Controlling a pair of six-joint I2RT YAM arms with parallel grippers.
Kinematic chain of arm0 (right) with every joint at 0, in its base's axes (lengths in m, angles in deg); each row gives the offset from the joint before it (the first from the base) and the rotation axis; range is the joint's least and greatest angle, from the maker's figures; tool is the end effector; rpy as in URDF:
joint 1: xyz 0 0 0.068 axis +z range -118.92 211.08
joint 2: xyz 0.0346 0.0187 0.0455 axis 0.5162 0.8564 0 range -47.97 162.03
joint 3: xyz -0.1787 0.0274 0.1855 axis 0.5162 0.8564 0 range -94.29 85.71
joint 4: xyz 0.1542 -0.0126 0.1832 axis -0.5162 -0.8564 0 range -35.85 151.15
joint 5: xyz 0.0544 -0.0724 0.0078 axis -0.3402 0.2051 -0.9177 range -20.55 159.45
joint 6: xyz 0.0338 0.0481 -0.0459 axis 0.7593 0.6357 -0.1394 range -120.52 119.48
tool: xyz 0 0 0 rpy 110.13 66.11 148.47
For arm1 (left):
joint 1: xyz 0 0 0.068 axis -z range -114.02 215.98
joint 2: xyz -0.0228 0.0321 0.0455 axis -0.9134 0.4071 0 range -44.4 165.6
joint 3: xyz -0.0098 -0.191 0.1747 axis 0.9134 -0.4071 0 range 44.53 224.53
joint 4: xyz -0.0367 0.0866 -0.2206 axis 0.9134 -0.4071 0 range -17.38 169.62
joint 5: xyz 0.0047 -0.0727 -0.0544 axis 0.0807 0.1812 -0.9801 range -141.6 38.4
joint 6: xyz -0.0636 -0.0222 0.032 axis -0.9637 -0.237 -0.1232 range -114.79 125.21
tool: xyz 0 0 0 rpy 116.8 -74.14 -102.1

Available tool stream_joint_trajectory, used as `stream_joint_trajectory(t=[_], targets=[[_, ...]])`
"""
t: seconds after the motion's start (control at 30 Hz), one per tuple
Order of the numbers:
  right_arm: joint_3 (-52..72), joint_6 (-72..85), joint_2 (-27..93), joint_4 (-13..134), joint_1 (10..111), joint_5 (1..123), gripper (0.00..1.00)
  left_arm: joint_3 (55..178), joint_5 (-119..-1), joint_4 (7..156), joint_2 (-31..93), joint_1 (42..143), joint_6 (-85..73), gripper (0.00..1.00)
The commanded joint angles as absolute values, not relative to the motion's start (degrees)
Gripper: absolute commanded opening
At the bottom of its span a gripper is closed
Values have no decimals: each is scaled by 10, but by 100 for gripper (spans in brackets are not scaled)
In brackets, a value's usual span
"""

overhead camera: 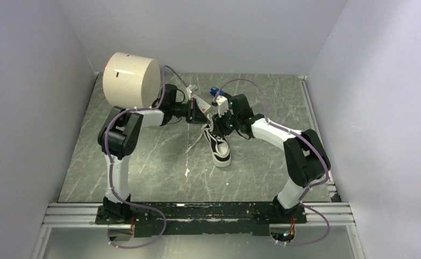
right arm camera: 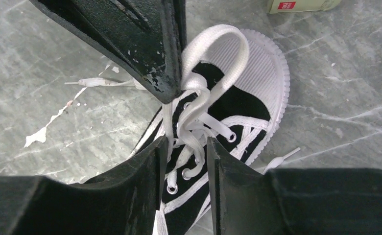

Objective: Tie the shoes

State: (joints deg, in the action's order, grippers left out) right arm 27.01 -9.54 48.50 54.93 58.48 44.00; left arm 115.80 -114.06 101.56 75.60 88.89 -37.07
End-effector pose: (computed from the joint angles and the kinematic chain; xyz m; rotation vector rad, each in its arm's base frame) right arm 0.3020 0.1868 0.1827 -0.9415 2.1457 0.6783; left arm 0.3727 -0.2179 0.1563 0.4197 2.2067 -1.7727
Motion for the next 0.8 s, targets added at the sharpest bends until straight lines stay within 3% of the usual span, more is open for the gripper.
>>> stream_joint_trajectory(t=[0.0, 0.17, 0.3, 0.43, 0.53, 0.77], targets=[[259, -131, 493, 562, 605, 508, 37, 1161, -1161, 1035, 732, 887, -368, 5], [265, -127, 480, 567, 604, 509, 18, 1161, -1160, 1032, 732, 887, -366, 5], [271, -121, 458, 562, 598, 505, 16, 1164, -1161, 1022, 734, 887, -358, 5], [274, -114, 451, 565, 587, 486, 7, 1167, -1162, 1017, 736, 887, -354, 5], [273, -115, 452, 568, 586, 486, 16, 1170, -1165, 1020, 739, 887, -357, 5], [268, -119, 471, 571, 581, 480, 28, 1171, -1167, 1021, 739, 887, -359, 5]])
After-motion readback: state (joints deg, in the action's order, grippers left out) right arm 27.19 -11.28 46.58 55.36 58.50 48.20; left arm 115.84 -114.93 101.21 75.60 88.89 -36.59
